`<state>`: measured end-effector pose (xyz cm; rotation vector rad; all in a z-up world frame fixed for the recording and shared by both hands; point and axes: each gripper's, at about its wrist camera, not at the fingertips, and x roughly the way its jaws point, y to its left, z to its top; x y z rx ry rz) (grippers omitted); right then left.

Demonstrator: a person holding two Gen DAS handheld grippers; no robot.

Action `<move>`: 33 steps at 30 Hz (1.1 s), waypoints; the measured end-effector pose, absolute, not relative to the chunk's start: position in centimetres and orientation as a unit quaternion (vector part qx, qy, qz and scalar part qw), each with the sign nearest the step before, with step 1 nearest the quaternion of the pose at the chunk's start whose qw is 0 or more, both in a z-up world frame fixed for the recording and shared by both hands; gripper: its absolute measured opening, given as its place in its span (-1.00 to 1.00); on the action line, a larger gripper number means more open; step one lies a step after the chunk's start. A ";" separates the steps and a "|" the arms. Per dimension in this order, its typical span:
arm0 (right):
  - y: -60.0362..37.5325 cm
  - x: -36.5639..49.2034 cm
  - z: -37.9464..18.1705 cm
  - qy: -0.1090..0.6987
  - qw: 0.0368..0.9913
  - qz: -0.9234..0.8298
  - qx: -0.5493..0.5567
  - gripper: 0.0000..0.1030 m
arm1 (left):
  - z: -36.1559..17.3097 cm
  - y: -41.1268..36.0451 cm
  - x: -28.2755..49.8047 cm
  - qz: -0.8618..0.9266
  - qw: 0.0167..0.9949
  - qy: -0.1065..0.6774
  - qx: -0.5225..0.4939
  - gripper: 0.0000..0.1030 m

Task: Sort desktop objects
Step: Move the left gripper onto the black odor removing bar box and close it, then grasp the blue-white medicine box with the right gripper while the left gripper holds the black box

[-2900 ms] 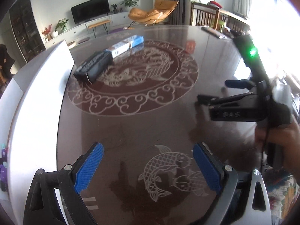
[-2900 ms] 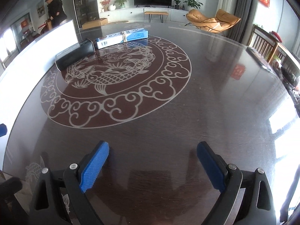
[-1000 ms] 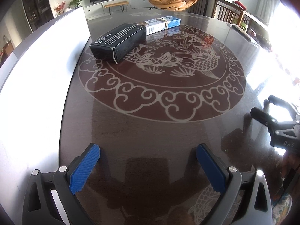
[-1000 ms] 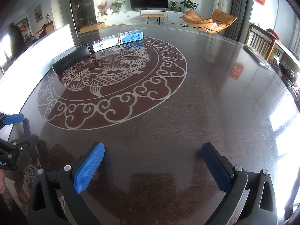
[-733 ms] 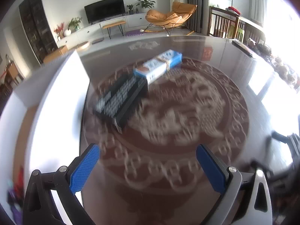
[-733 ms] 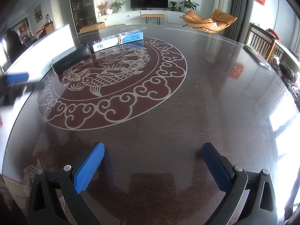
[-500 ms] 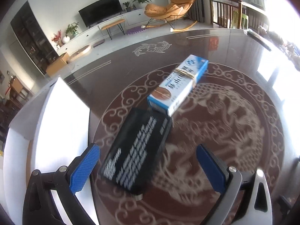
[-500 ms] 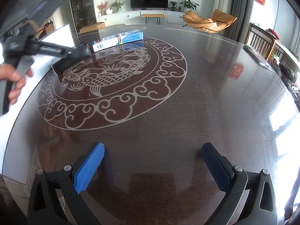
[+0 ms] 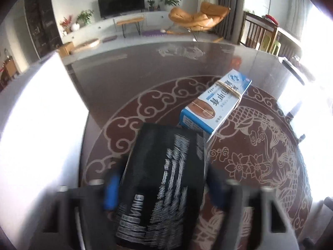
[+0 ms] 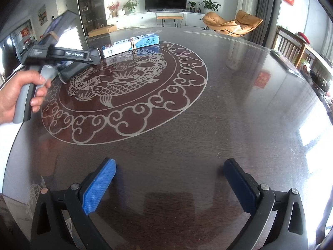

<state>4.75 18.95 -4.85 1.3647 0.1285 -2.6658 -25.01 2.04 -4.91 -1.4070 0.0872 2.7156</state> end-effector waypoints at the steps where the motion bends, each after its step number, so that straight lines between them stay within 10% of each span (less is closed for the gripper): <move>1: 18.9 4.7 -4.8 0.043 0.072 -0.887 0.454 1.00 | -4.9 2.0 -24.5 0.888 0.035 0.022 -0.458 0.12; 18: 19.0 4.7 -4.9 0.043 0.072 -0.887 0.454 1.00 | -5.7 2.0 -11.8 0.900 -0.004 0.003 -0.435 0.15; 22: 19.0 4.7 -4.9 0.043 0.072 -0.887 0.454 1.00 | -6.0 2.0 -12.3 0.895 -0.010 0.000 -0.446 0.69; 33: 19.0 4.7 -4.9 0.043 0.072 -0.887 0.454 1.00 | -6.3 2.2 -12.0 0.894 -0.009 0.001 -0.449 0.78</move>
